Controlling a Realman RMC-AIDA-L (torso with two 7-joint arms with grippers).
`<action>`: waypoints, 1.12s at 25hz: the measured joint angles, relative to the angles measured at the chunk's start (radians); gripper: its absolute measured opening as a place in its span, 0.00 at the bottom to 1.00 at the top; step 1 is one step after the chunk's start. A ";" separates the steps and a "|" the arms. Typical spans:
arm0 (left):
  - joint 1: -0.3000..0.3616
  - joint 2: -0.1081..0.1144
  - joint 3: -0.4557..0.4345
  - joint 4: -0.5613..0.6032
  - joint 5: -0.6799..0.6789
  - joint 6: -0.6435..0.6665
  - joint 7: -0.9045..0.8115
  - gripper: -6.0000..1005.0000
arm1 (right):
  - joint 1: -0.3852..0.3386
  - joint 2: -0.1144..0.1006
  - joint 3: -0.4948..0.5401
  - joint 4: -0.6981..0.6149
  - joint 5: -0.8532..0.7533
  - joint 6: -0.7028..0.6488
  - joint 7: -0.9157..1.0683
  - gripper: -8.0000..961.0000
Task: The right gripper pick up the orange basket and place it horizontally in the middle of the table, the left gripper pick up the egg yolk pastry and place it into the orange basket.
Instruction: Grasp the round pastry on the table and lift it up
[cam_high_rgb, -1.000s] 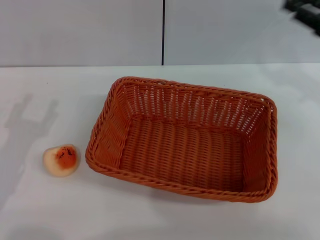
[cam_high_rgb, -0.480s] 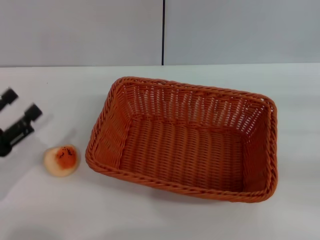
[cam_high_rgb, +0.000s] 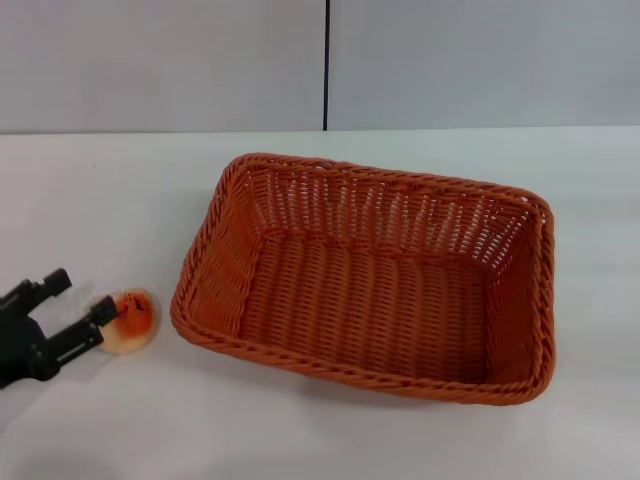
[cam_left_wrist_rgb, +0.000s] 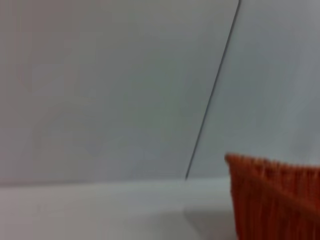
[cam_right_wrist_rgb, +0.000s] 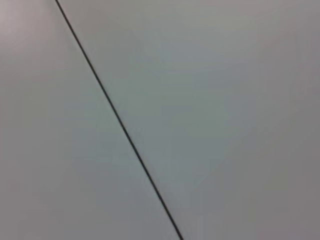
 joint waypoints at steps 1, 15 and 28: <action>0.001 -0.002 0.000 -0.001 0.004 -0.008 0.002 0.82 | 0.003 0.000 -0.004 0.000 -0.003 0.001 -0.001 0.50; -0.010 -0.019 0.007 -0.006 0.052 -0.065 0.003 0.79 | 0.020 -0.007 -0.005 0.025 -0.017 0.009 -0.009 0.50; -0.019 -0.021 0.013 -0.009 0.044 -0.066 0.047 0.40 | 0.018 -0.009 0.002 0.045 -0.017 0.009 -0.030 0.50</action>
